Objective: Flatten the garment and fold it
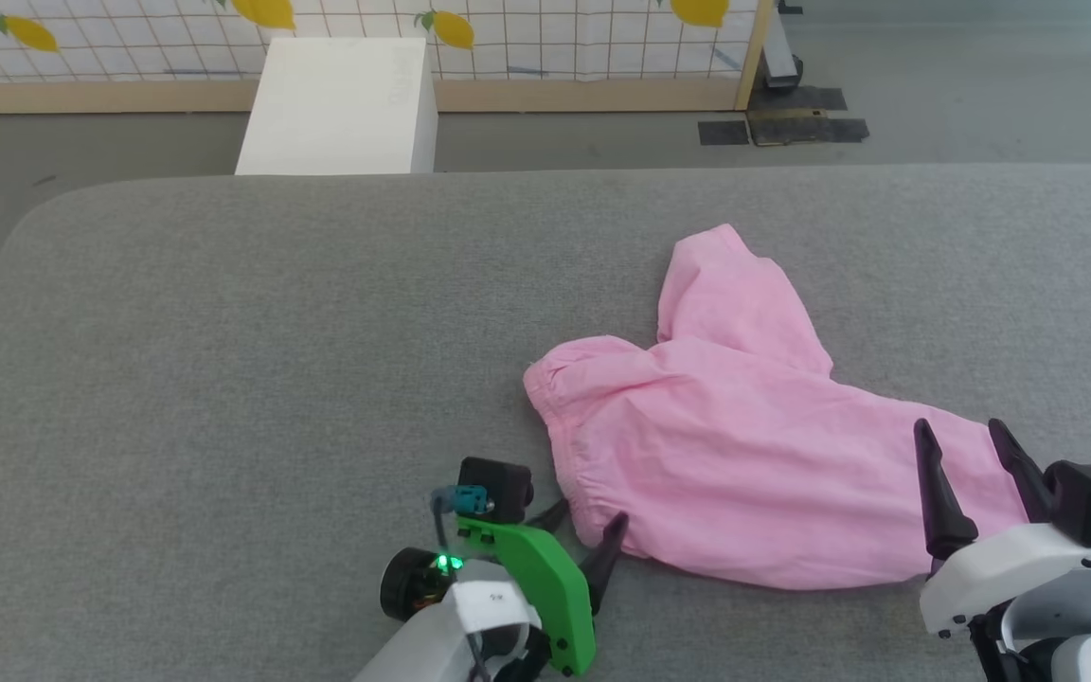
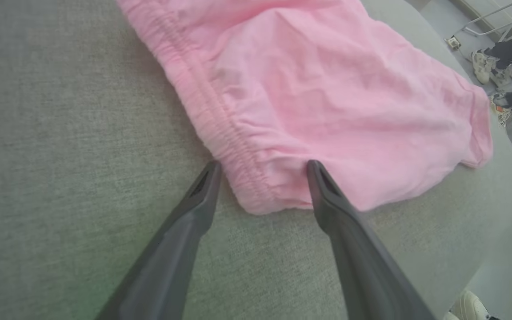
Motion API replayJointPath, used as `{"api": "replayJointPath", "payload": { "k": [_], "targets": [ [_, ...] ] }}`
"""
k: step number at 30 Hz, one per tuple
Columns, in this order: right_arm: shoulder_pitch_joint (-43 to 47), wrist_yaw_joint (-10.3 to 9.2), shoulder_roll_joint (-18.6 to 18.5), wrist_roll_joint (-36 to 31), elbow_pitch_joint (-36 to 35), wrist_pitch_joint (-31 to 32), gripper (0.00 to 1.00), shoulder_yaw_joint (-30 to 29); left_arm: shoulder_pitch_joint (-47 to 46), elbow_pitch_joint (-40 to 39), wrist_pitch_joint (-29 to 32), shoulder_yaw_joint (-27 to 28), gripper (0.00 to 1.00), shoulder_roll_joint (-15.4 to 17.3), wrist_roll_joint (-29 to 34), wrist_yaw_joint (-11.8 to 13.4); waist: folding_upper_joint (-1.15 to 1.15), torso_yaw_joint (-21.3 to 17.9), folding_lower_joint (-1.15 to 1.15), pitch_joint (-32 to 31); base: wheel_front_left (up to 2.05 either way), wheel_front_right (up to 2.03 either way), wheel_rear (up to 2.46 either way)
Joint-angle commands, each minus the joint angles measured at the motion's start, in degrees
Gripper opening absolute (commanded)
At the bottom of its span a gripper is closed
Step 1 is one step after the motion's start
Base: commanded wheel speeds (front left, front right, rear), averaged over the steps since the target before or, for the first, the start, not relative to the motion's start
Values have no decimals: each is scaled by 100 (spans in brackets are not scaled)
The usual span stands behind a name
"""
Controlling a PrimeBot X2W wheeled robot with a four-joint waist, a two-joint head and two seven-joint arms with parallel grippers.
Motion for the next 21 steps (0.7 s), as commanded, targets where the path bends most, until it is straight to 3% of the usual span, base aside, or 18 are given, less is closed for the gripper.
{"api": "replayJointPath", "payload": {
  "k": [1, 7, 8, 9, 10, 15, 21],
  "targets": [
    [-130, -8, -4, 61, 24, -14, 100, 22, -164, 86, 136, -88, 100, 5, -147, 103, 0, -62, 0, 56, 0, 0, 0],
    [-178, -8, -4, 119, 112, -45, 100, 109, -444, 333, 447, -419, 100, 5, -519, 416, 0, -88, 0, 92, 0, 0, 0],
    [-185, -8, -4, 135, 121, -52, 100, 125, -471, 349, 460, -460, 96, 5, -564, 425, 0, -85, 0, 93, 0, 0, 0],
    [-193, -8, -4, 150, 132, -60, 100, 134, -499, 350, 433, -490, 40, 5, -616, 438, 0, -77, 0, 92, 0, 0, 0],
    [-201, -8, -4, 168, 146, -72, 100, 140, -536, 343, 330, -504, 0, 5, -656, 470, 0, -37, 0, 85, 0, 0, 0],
    [-185, -8, -4, 175, 138, -102, 100, 96, -375, 92, 7, -248, 0, 161, -733, 647, 0, 172, 0, 25, 0, 0, 0],
    [-113, -8, -4, 161, 92, -71, 100, 67, 282, -856, 147, 147, 0, 1006, -736, 1258, 0, 565, 0, -57, 0, 0, 0]
  ]
}}
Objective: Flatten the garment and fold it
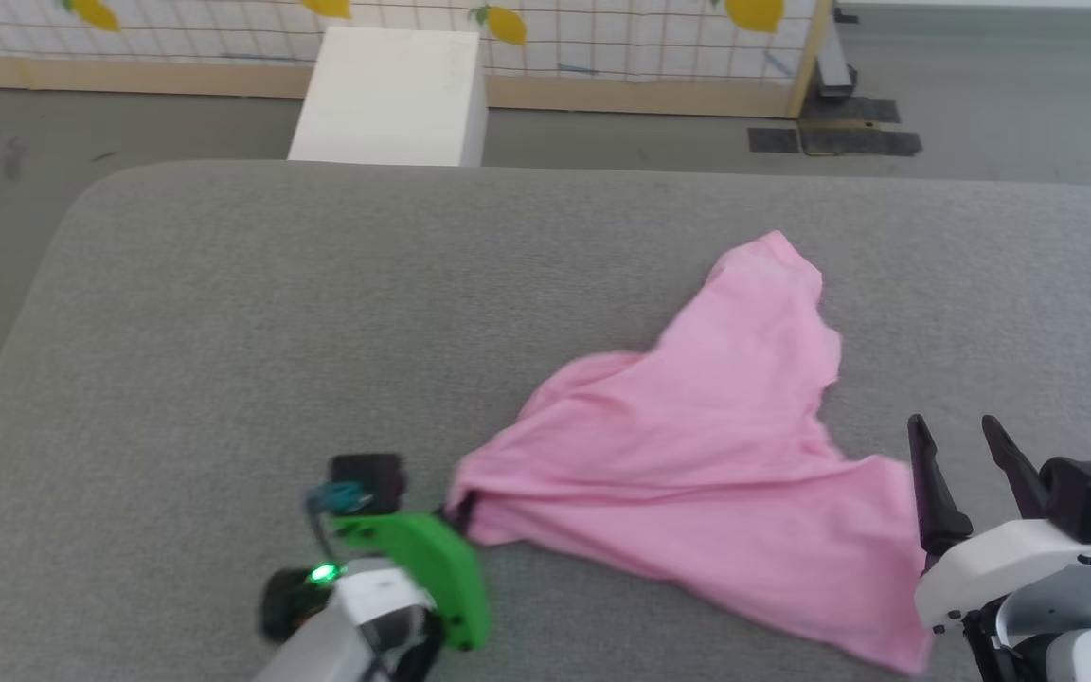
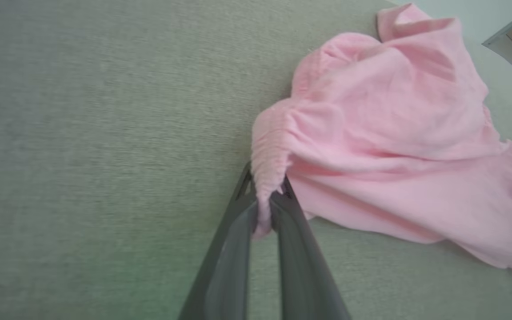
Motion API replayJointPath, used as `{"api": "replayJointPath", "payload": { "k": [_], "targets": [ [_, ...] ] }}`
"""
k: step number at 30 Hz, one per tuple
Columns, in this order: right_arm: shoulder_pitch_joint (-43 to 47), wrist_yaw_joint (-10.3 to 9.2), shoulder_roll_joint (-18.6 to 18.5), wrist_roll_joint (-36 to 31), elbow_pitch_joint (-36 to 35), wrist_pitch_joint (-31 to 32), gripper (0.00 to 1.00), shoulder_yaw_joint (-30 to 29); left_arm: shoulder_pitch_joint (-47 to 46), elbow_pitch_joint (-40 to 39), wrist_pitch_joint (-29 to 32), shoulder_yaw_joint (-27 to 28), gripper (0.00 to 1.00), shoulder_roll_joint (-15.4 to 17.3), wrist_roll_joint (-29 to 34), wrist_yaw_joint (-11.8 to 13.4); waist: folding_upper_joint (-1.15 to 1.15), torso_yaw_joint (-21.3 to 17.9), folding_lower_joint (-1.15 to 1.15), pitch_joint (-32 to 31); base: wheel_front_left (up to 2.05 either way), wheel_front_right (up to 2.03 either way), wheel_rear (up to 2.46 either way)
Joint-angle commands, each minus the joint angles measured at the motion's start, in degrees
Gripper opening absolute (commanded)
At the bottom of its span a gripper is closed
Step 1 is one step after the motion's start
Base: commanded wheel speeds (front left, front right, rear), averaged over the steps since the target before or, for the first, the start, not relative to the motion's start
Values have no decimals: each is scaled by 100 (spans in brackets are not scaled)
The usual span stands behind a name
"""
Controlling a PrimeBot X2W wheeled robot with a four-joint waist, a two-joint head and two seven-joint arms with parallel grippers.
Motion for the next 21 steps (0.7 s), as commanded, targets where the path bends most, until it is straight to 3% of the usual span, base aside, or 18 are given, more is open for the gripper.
{"api": "replayJointPath", "payload": {
  "k": [1, 4, 5, 6, 13, 18, 19, 21],
  "targets": [
    [-23, -8, -2, 21, -28, -9, 100, 11, 202, -150, 53, 94, 0, 224, -32, 150, 0, 237, 0, -69, 0, 0, 0],
    [-4, -8, -2, 5, -55, 17, 100, 65, 665, -738, 233, 355, 0, 613, -148, 510, 0, 443, 0, -83, 0, 0, 0],
    [-4, -8, -2, -10, -64, 26, 100, 103, 766, -878, 272, 387, 28, 678, -183, 546, 0, 489, 0, -81, 0, 0, 0],
    [-7, -8, -2, -47, -84, 30, 100, 164, 867, -1035, 281, 428, 100, 737, -214, 581, 0, 543, 0, -78, 0, 0, 0],
    [-181, -8, -168, -388, -309, -8, 100, 1033, 1168, -1511, -504, 674, 100, 653, -298, 369, 0, 763, 0, -51, 0, 0, 0],
    [-573, -8, -724, -403, -229, 193, 100, 1983, 1140, -1411, -1848, 913, 100, 479, 12, 78, 0, 958, 0, 38, 0, 0, 0],
    [-799, -8, -973, -326, -83, 380, 100, 2415, 1075, -1347, -2096, 1028, 100, 364, 187, -7, 0, 1047, 0, 85, 0, 0, 0],
    [-1074, -8, -1232, -164, 117, 621, 100, 2900, 1023, -1329, -2177, 1203, 100, 201, 378, -74, 0, 1121, 0, 137, 0, 0, 0]
  ]
}}
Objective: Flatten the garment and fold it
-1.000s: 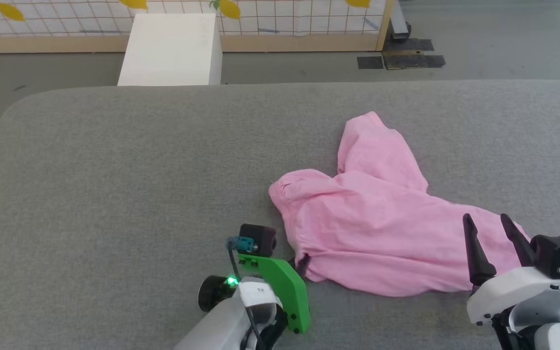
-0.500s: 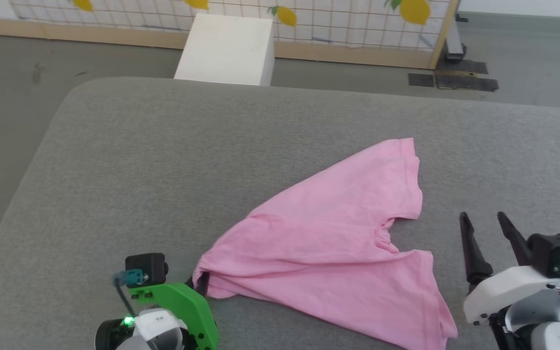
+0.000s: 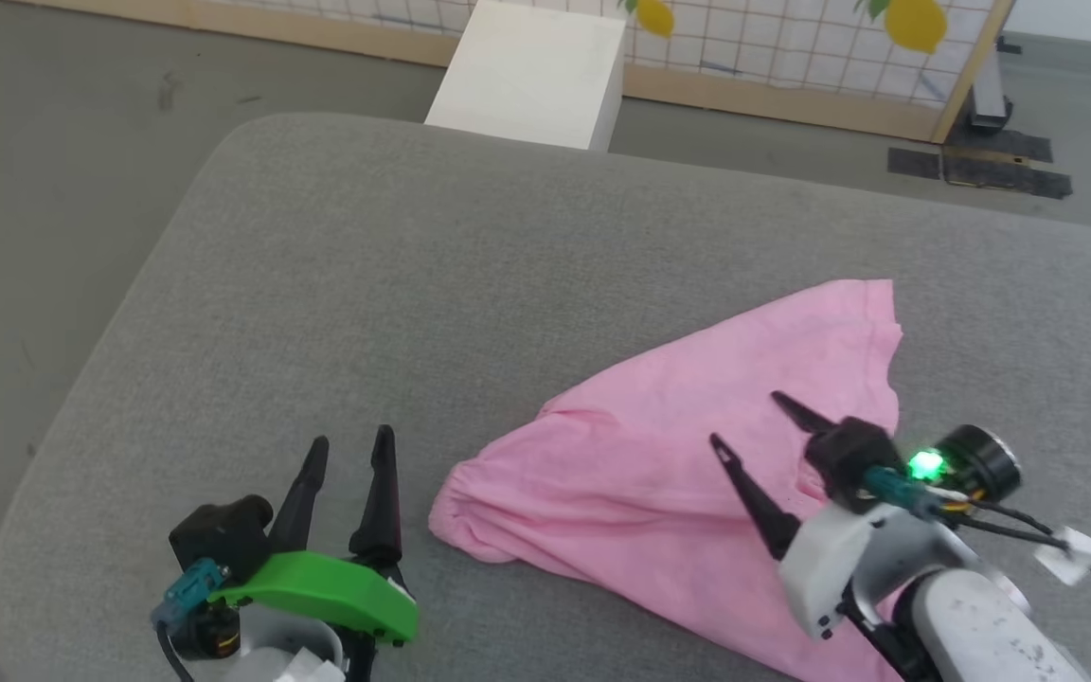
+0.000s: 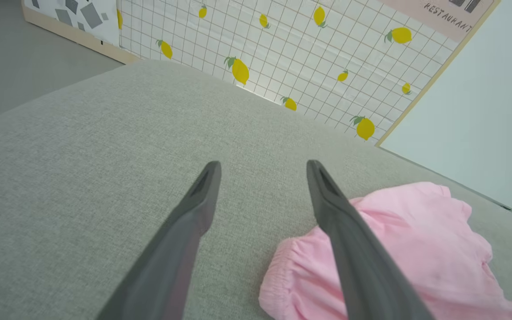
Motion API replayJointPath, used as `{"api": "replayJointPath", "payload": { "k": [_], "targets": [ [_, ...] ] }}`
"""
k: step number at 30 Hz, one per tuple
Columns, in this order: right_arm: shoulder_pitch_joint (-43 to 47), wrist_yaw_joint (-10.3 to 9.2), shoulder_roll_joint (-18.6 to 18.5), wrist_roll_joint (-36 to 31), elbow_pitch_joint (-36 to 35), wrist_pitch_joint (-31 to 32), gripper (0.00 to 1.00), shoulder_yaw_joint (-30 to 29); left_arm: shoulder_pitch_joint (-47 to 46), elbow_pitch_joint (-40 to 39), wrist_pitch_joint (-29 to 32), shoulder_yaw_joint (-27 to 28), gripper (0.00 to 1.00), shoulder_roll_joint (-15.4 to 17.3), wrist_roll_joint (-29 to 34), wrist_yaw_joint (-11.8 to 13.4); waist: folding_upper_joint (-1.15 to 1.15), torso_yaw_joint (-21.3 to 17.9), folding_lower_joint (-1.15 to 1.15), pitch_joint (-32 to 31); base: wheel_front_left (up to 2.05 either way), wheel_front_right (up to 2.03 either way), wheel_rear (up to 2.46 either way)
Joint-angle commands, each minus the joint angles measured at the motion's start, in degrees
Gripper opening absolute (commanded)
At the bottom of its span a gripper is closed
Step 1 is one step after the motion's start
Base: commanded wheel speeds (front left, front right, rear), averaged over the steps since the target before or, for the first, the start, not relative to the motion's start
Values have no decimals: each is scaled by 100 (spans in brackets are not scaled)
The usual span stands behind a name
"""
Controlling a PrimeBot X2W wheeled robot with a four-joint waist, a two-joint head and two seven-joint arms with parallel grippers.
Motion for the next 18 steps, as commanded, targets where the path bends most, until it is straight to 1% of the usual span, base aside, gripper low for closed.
{"api": "replayJointPath", "payload": {
  "k": [1, 3, 7, 8, 10, 11, 12, 13, 14, 15, 18],
  "targets": [
    [-246, -8, -149, 148, 124, 174, 100, 314, -107, -21, -40, 151, 100, -138, 213, -52, 0, 137, 0, 118, 0, 0, 0],
    [-557, -8, -391, 364, 289, 425, 100, 786, -148, -176, -46, 464, 100, -380, 532, -144, 0, 216, 0, 198, 0, 0, 0],
    [-1133, -8, -727, 771, 623, 836, 100, 1482, -121, -355, -48, 968, 100, -837, 1093, -464, 0, 349, 0, 339, 0, 0, 0],
    [-1363, -8, -862, 963, 771, 1038, 100, 1819, -101, -378, -48, 1107, 100, -978, 1265, -630, 0, 408, 0, 402, 0, 0, 0],
    [-1579, -8, -990, 1156, 891, 1210, 100, 2120, -112, -356, -49, 1215, 100, -1071, 1389, -774, 0, 464, 0, 460, 0, 0, 0],
    [-1689, -8, -1056, 1252, 949, 1289, 97, 2259, -118, -346, -49, 1256, 100, -1107, 1438, -836, 0, 494, 0, 490, 0, 0, 0],
    [-1793, -8, -1112, 1332, 999, 1337, 49, 2360, -124, -339, -49, 1288, 100, -1133, 1481, -885, 0, 516, 0, 518, 0, 0, 0],
    [-1872, -8, -1147, 1386, 1034, 1344, 33, 2408, -131, -334, -49, 1309, 100, -1148, 1506, -914, 0, 532, 0, 537, 0, 0, 0],
    [-1961, -8, -1181, 1439, 1074, 1332, 2, 2443, -131, -319, -49, 1327, 100, -1161, 1524, -937, 0, 548, 0, 555, 0, 0, 0],
    [-2018, -8, -1202, 1476, 1105, 1323, 0, 2461, -132, -308, -49, 1336, 100, -1168, 1536, -953, 0, 557, 0, 566, 0, 0, 0],
    [-2180, -8, -1259, 1575, 1182, 1325, 0, 2469, -145, -265, -49, 1322, 100, -1177, 1447, -983, 0, 578, 0, 611, 0, 0, 0]
  ]
}}
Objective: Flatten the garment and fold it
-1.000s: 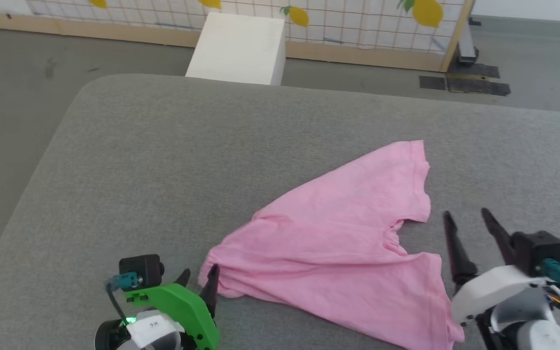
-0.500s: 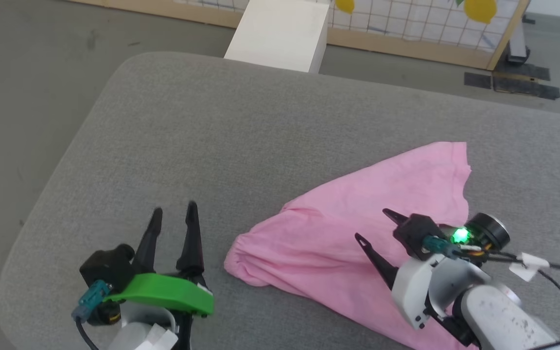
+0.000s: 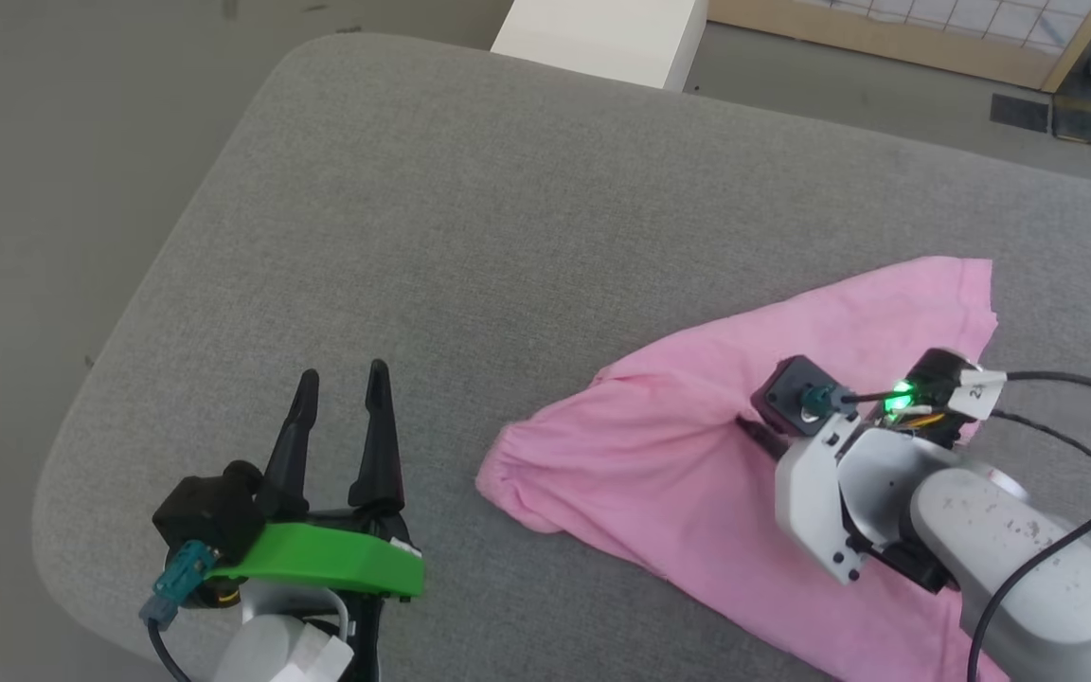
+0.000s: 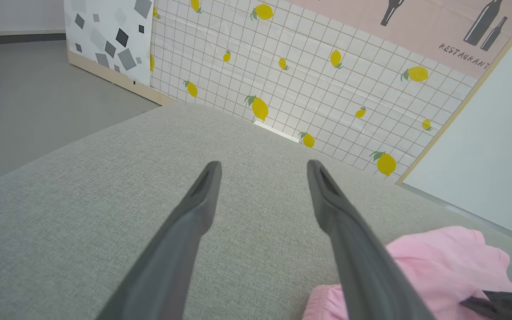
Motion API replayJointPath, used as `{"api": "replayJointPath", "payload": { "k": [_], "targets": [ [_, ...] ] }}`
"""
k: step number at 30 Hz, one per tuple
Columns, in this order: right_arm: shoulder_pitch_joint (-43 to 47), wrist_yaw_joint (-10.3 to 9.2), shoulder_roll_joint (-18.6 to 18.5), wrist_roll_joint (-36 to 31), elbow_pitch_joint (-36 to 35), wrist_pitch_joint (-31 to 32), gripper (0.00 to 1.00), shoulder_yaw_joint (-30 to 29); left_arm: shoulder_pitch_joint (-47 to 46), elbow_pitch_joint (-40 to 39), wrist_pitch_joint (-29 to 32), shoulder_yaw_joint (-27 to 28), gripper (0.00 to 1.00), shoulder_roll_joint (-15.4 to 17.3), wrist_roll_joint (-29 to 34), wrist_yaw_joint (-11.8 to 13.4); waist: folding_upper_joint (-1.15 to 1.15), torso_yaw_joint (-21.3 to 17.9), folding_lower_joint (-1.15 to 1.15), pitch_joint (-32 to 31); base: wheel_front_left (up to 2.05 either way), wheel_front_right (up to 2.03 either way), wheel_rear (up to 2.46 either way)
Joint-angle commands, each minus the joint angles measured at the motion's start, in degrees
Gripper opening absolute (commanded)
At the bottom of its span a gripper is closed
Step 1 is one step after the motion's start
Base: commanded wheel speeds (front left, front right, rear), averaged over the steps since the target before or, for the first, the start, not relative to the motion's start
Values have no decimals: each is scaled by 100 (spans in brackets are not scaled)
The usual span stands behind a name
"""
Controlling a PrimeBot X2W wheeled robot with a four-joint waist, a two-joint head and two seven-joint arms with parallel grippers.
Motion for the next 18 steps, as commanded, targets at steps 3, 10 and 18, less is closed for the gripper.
{"api": "replayJointPath", "payload": {
  "k": [3, 10, 18],
  "targets": [
    [-233, -8, -44, 115, 88, -78, 0, -118, -120, 16, -26, -68, 100, -33, -132, -9, 0, 62, 0, 93, 0, 0, 0],
    [-844, -8, 68, -32, 536, -134, 0, -938, -272, 9, -27, -227, 100, -35, -217, 46, 0, 160, 0, 264, 0, 0, 0],
    [-1598, -8, 334, -697, 1768, -360, 1, -1764, -447, 30, -27, -442, 100, -35, -307, 95, 0, 359, 0, 483, 0, 0, 0]
  ]
}}
